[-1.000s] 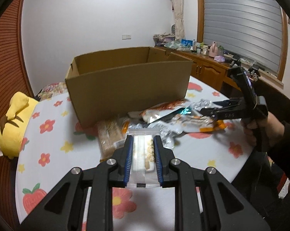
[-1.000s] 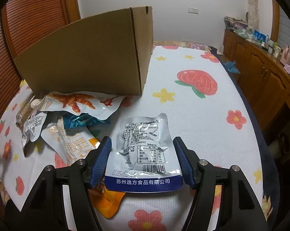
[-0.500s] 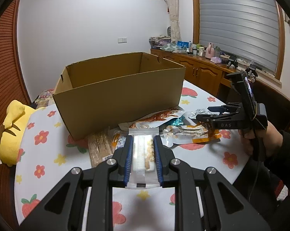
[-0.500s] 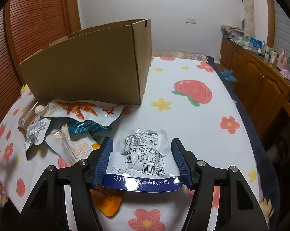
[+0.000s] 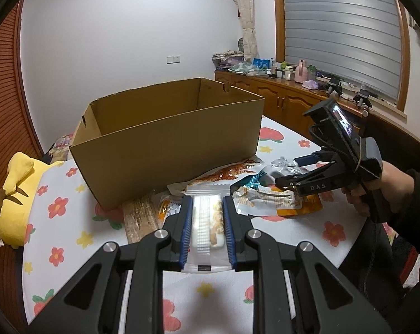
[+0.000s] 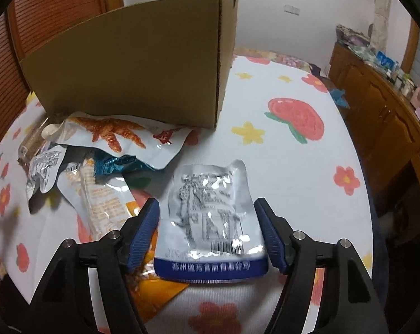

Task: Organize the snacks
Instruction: 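Lift both held snacks and carry them over the open box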

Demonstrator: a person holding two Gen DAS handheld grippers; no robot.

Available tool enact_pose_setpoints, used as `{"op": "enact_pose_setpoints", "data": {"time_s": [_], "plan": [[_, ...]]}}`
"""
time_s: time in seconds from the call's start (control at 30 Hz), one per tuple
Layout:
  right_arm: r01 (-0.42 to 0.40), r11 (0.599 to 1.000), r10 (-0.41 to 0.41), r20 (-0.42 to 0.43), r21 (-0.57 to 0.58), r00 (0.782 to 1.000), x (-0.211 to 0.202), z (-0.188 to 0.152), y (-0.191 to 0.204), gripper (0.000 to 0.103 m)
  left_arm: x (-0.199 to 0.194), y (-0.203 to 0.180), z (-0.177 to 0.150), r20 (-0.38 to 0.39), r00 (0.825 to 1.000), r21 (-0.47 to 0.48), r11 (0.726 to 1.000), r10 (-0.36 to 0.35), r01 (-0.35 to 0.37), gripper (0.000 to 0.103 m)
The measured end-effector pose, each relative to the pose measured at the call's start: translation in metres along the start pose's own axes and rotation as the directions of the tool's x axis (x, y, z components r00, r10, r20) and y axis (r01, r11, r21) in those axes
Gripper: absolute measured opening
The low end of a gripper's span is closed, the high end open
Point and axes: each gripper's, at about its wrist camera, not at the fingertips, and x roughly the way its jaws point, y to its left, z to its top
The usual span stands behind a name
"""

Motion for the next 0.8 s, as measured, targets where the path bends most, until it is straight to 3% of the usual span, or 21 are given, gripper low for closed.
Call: {"op": "enact_pose_setpoints", "data": {"time_s": [0.1, 0.13, 0.4, 0.8], "plan": [[-0.003, 1.000, 0.003, -0.023, -0.014, 1.000, 0.003, 0.006, -0.002, 0.068, 0.002, -0.001, 0.001, 0.000, 1.000, 0.000, 1.000, -0.001, 0.001, 0.020], [-0.008, 1.000, 0.007, -0.028, -0.022, 1.000, 0.003, 0.007, -0.002, 0.061, 0.002, -0.001, 0.000, -0.001, 1.000, -0.001, 1.000, -0.001, 0.001, 0.020], [-0.019, 0.997, 0.016, -0.039, -0.069, 0.999, -0.004, 0.001, 0.000, 0.059, 0.004, 0.002, -0.001, -0.003, 1.000, -0.008, 1.000, 0.002, -0.002, 0.020], [-0.033, 0.998, 0.037, 0.107, -0.044, 0.994, -0.049, 0.010, 0.003, 0.059, 0.007, 0.022, 0.025, 0.036, 0.999, -0.018, 1.000, 0.022, -0.022, 0.020]]}}
